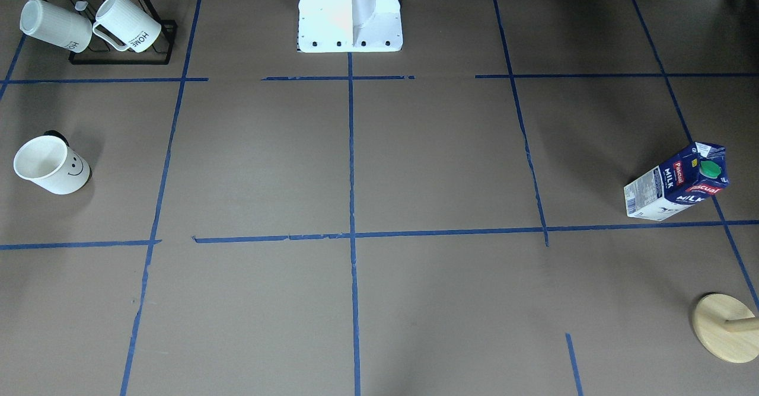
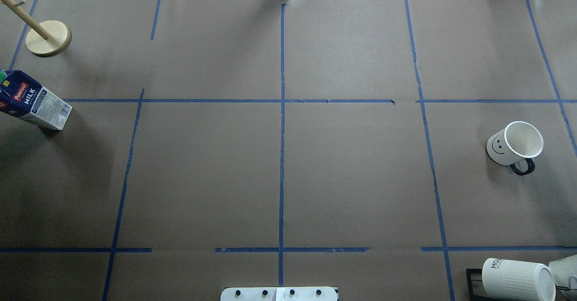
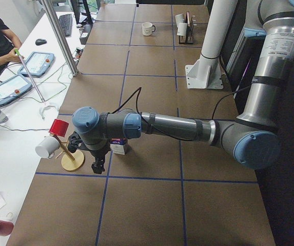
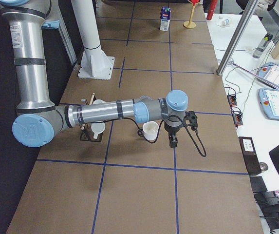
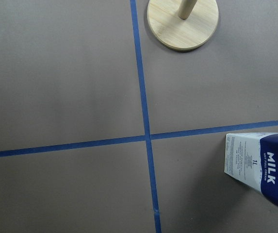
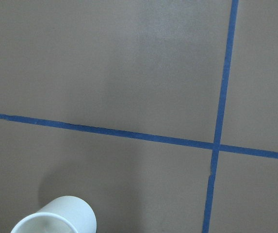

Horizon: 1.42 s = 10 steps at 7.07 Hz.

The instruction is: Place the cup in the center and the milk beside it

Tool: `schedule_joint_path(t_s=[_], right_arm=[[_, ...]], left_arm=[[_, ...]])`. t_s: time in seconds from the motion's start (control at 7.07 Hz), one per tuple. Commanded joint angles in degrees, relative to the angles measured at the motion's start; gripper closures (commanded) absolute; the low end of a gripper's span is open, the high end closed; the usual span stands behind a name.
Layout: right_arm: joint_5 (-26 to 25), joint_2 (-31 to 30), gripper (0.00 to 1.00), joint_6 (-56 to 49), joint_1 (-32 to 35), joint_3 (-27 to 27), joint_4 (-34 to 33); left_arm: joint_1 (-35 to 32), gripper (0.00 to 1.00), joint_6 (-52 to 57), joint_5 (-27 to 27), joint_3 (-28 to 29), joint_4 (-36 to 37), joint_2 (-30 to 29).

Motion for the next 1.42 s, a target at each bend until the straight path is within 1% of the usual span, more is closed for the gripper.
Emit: schedule_joint_path(t_s=[0.0,0.14,0.71,0.85,0.99,1.27], right_arm=[[-0.41,-0.07,0.00,0.02,0.09,0.15,-0.06],[-0.58,-0.51,0.00,-0.24,0.09,0.07,0.38],[-0.06,-1.39,0.00,-0.68,-0.08,0.07,0.91],[0.03,-1.48,0.00,-0.59,-0.08,0.24,1.96],[0.03,-2.09,0.00,-0.24,-0.08,0.16,4.58],[0.03,-2.27,0.00,-0.06,-0.61,0.07,4.95]], left_arm=[[1.60,0.00,0.39,5.59,-8.07,6.52,3.61],[2.40,0.00,0.04,5.81,-8.40,7.36,3.82],[2.50,0.00,0.21,5.29,-8.14,6.75,4.00],[2.50,0.00,0.21,5.20,-7.88,6.75,4.08],[2.76,0.00,0.21,5.20,-7.61,6.14,4.00],[3.03,0.00,0.57,5.11,-8.48,4.21,4.87]])
